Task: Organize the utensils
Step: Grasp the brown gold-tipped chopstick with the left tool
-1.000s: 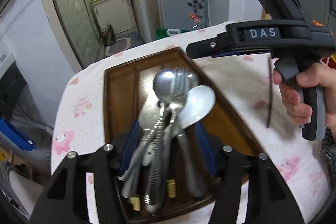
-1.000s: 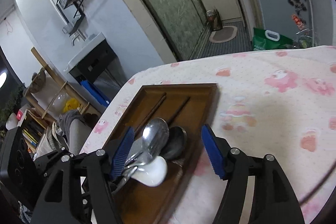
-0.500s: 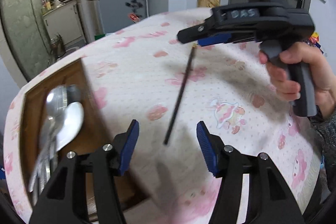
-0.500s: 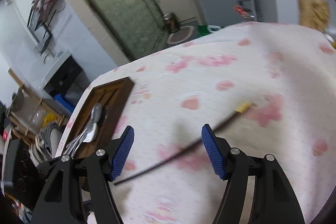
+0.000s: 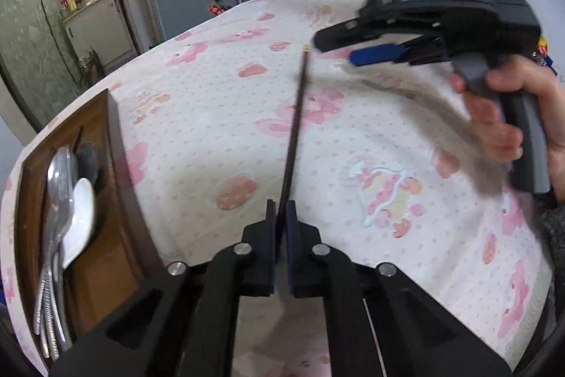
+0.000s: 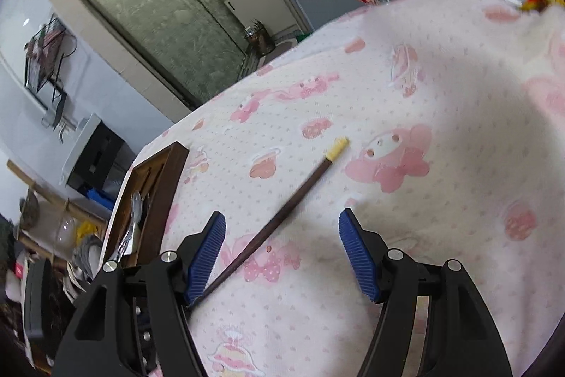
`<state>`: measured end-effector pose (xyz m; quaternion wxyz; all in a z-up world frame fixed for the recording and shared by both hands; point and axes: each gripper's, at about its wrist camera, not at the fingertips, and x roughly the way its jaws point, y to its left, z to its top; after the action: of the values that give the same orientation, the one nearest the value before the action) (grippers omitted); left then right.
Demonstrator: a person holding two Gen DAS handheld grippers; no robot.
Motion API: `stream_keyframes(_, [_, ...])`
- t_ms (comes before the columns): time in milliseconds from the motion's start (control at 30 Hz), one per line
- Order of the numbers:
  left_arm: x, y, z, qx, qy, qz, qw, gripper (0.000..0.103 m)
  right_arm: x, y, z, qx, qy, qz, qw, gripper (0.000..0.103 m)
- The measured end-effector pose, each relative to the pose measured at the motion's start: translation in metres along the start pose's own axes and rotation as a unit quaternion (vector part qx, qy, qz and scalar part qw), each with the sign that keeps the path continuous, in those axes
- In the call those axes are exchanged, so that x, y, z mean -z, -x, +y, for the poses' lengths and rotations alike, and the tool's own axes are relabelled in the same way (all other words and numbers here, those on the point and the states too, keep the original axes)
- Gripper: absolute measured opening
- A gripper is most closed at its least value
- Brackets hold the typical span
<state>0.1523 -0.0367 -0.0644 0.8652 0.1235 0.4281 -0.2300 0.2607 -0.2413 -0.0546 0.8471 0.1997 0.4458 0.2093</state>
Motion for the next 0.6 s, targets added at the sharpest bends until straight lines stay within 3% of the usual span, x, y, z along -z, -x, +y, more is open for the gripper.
stream_keyframes(200, [-0.007, 0.016, -0.003, 0.015, 0.025, -0.030, 0.9991, 0.005, 0.005, -0.016, 0.010, -0.015, -0.013, 0.013, 1.000, 0.067])
stream_keyframes(300, [-0.011, 0.023, -0.007, 0.019, 0.023, -0.038, 0.9988, 0.005, 0.001, -0.024, 0.013, -0.013, -0.024, 0.015, 1.000, 0.062])
stream_keyframes(433, [-0.009, 0.027, -0.016, 0.025, 0.017, -0.041, 0.9987, 0.005, -0.002, -0.033, 0.015, -0.001, -0.048, 0.008, 0.999, 0.045])
stream_keyframes(533, [-0.005, 0.028, -0.019, 0.020, 0.013, -0.040, 0.9989, 0.005, -0.003, -0.037, 0.014, -0.009, -0.061, 0.004, 0.998, 0.015])
stream_keyframes(600, [-0.004, 0.030, -0.017, 0.022, 0.015, -0.041, 0.9988, 0.005, -0.001, -0.035, 0.019, -0.007, -0.053, -0.004, 0.999, 0.015])
